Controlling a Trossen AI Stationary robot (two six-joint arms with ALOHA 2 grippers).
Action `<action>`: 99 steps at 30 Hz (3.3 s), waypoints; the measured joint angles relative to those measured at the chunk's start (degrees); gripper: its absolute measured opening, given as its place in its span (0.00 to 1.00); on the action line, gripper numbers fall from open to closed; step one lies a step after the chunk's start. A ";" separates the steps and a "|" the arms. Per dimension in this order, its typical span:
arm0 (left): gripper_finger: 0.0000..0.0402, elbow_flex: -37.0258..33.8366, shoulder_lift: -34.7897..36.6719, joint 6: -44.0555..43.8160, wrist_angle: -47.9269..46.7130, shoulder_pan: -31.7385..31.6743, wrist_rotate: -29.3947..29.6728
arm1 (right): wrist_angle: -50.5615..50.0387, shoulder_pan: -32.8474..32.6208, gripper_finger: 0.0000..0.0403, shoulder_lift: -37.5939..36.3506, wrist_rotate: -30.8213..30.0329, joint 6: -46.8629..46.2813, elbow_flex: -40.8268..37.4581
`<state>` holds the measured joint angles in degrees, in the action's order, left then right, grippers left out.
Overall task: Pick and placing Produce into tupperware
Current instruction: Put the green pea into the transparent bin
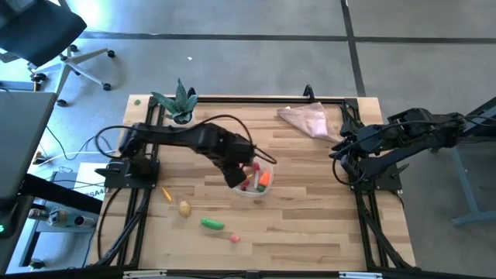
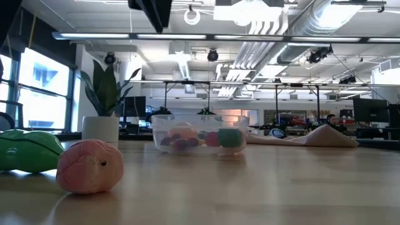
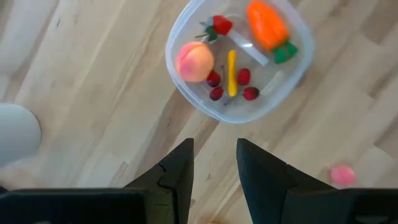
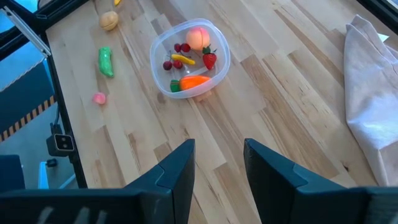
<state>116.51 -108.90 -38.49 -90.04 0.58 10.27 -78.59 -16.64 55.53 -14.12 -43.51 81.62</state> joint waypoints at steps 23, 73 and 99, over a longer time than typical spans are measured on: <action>0.28 -36.55 17.70 0.60 13.71 12.82 -9.80 | 0.00 0.00 0.32 -0.02 -0.01 0.01 -0.01; 0.54 -53.23 8.07 8.57 49.53 23.05 -15.25 | 0.00 0.00 0.32 0.02 0.01 0.01 -0.01; 0.61 -51.76 1.46 10.24 51.46 23.18 -14.34 | 0.50 0.00 0.32 0.00 0.01 0.02 0.00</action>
<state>64.75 -107.44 -28.25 -38.58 23.77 -4.07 -78.08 -16.64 55.53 -14.11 -43.48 81.62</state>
